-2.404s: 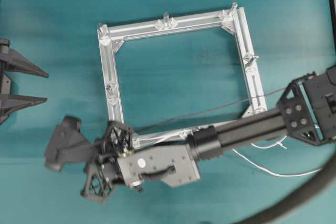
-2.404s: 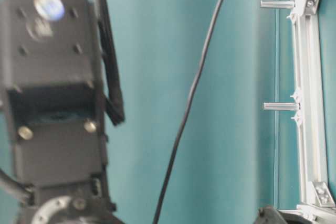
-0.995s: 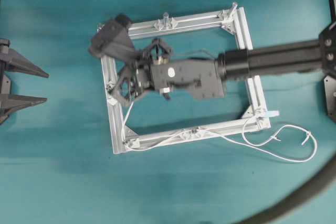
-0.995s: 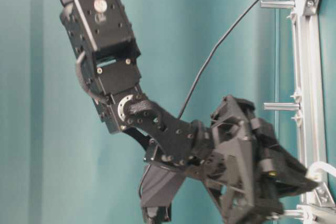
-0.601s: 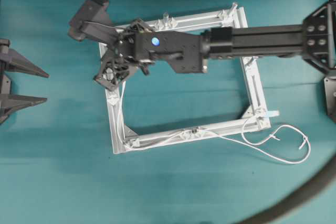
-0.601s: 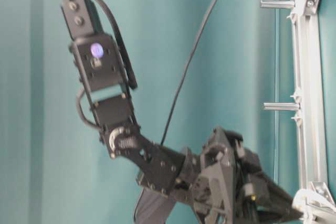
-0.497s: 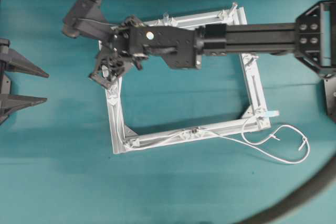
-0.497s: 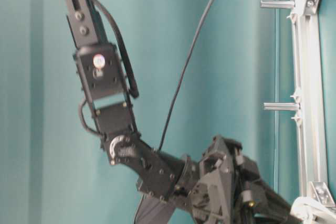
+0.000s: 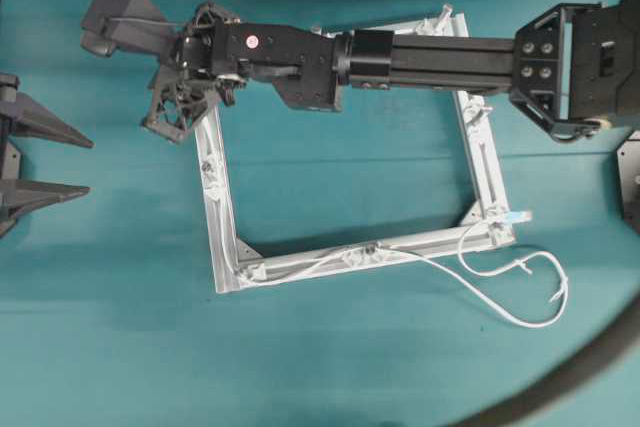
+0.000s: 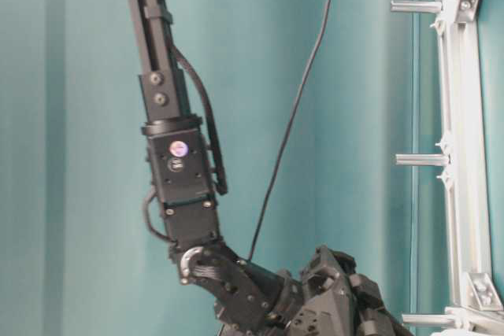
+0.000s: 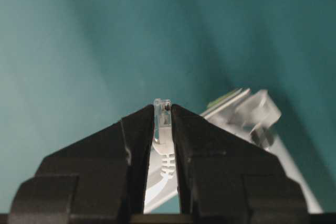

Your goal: Move the cable alternately left and right between 8 pins so it hooks onto each one.

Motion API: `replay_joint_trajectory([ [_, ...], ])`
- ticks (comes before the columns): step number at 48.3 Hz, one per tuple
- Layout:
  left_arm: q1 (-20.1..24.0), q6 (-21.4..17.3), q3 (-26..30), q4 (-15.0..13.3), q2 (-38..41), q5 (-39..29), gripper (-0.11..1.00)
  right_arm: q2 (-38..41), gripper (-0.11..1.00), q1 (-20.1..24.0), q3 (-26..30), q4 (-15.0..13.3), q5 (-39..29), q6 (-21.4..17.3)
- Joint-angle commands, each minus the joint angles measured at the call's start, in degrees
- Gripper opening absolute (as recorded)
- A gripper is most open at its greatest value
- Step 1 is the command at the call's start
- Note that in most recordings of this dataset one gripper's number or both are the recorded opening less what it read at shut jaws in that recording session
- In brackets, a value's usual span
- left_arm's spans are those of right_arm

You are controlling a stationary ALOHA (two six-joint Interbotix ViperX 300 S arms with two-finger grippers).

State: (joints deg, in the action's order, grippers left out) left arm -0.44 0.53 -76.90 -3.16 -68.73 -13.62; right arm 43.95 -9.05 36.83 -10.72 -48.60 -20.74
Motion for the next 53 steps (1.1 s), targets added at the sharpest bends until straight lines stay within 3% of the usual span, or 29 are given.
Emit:
replay_joint_trajectory([
  [1,-0.2,0.3,0.6,0.1,0.4,0.3,0.75,-1.3,0.14,-0.1,2.1,-1.4,2.7,0.1],
  [8,-0.2,0.3,0.6,0.1,0.4,0.3,0.75,-1.1,0.14,-0.2,2.2,-6.3,5.7,-1.7],
  [14,-0.2,0.3,0.6,0.1,0.4,0.3,0.75,-0.4,0.14,-0.6,2.2,-12.9,6.9,-6.6],
  [18,-0.1,0.3,0.6,0.1,0.4,0.3,0.75,0.3,0.14,-1.0,2.3,-15.8,7.5,-9.8],
  [33,-0.2,0.3,0.6,0.1,0.4,0.3,0.75,1.1,0.14,-2.8,2.2,-19.9,8.4,-16.3],
  [41,-0.2,0.3,0.6,0.1,0.4,0.3,0.75,0.9,0.14,-3.3,2.2,-23.6,6.2,-19.1],
  [53,-0.2,0.3,0.6,0.1,0.4,0.3,0.75,-0.5,0.14,-2.9,0.6,-27.2,2.8,-25.4],
])
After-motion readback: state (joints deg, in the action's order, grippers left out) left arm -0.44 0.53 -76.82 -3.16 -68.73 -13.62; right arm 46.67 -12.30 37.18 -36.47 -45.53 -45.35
